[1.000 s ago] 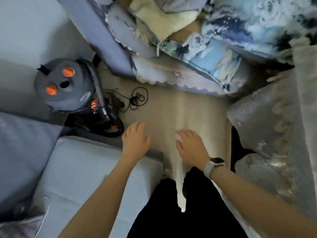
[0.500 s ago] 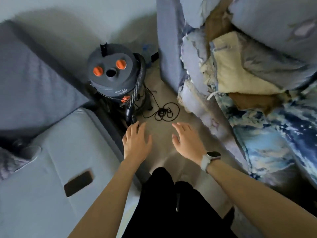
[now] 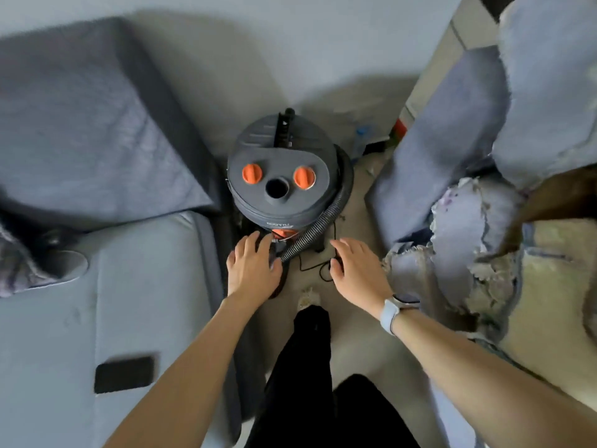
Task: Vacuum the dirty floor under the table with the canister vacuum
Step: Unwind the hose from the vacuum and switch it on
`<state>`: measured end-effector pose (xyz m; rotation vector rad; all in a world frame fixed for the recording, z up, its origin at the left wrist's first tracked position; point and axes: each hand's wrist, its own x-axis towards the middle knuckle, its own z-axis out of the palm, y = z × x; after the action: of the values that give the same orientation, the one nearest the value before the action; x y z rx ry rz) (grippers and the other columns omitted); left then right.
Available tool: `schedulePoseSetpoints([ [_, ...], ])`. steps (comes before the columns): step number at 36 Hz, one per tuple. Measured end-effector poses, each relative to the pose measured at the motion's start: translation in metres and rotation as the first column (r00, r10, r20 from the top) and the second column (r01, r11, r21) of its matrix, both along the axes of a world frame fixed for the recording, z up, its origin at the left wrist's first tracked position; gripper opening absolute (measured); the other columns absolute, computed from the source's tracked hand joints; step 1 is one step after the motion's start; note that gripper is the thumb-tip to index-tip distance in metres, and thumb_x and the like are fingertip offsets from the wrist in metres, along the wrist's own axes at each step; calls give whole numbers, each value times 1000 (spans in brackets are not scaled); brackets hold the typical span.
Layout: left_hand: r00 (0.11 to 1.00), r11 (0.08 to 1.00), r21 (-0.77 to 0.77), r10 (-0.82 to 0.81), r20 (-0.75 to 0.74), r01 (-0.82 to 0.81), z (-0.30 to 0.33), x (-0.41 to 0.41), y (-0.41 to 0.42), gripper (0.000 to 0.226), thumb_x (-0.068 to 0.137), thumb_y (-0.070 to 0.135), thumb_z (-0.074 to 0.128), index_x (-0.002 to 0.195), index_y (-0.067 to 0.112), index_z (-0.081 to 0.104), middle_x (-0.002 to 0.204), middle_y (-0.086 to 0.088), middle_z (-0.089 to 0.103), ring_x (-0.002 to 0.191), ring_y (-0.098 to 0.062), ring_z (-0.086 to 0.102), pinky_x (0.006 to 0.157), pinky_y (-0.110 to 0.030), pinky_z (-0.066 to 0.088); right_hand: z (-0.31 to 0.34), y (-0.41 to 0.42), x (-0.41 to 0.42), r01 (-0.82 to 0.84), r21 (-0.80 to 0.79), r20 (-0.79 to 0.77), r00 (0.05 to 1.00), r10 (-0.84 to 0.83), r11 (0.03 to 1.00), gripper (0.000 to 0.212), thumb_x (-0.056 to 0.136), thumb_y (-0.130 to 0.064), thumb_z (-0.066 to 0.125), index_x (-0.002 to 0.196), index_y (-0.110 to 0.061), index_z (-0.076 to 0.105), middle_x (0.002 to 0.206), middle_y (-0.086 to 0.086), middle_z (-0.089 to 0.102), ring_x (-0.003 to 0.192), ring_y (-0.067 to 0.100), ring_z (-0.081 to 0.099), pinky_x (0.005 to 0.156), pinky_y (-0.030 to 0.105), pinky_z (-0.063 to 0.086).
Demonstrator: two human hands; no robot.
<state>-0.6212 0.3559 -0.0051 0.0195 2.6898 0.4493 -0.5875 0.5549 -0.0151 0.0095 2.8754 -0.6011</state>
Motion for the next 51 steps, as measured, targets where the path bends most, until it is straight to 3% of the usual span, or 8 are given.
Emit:
schedulePoseSetpoints([
  [15,981,982,46,188,-39,-186,-75,-196,34,60,96,37,47,150,19,26,159,-5,15,147,-25,5,116,-48,13,-67,13,-283,-395,11,-23,918,395,919,47,95,-14,48,142,-9,43,140,15,45,126,36,43,95,48,43],
  [19,969,969,-3,246,-41,-246,-104,-235,55,64,97,46,41,152,20,20,160,-2,13,148,-26,-2,116,-55,1,-89,18,-359,-621,141,9,780,626,771,58,97,-14,48,151,-13,26,154,14,28,138,35,30,104,49,37],
  [25,861,875,-14,473,-189,-484,-124,-260,91,64,90,58,45,141,18,42,145,2,44,142,-36,10,113,-61,-6,-112,14,-428,-804,203,153,589,793,558,62,101,-16,43,154,-28,13,162,2,6,148,25,9,116,42,24],
  [29,778,802,15,584,-231,-597,-130,-269,106,55,87,54,53,124,13,54,130,-2,57,146,-31,7,112,-60,-12,-117,9,-446,-849,184,135,522,842,496,58,98,-8,45,149,-31,27,160,-1,17,141,32,26,106,49,37],
  [33,742,774,43,620,-256,-632,-133,-272,107,42,86,39,56,119,12,55,129,-4,57,149,-23,5,113,-57,-12,-118,9,-452,-871,260,101,453,886,416,53,100,-13,44,148,-28,31,155,-1,28,146,30,14,112,45,29],
  [37,750,778,26,612,-251,-627,-132,-257,107,44,85,41,57,119,13,55,127,-3,58,146,-22,14,116,-55,-7,-116,10,-439,-885,219,71,435,898,411,51,97,-9,46,145,-24,35,143,2,39,145,26,19,89,44,46],
  [47,711,751,69,647,-273,-657,-133,-173,123,41,84,42,61,115,14,62,117,-4,64,142,-27,26,116,-51,-2,-121,22,-366,-926,111,47,366,929,360,56,93,-4,55,145,-20,40,145,6,41,145,29,21,105,47,42],
  [51,704,743,58,653,-279,-666,-133,-134,118,42,84,41,62,116,14,62,115,-6,65,141,-29,27,116,-52,-1,-122,16,-325,-929,84,-15,360,933,360,59,86,4,59,140,-16,47,138,10,47,142,34,29,92,49,50],
])
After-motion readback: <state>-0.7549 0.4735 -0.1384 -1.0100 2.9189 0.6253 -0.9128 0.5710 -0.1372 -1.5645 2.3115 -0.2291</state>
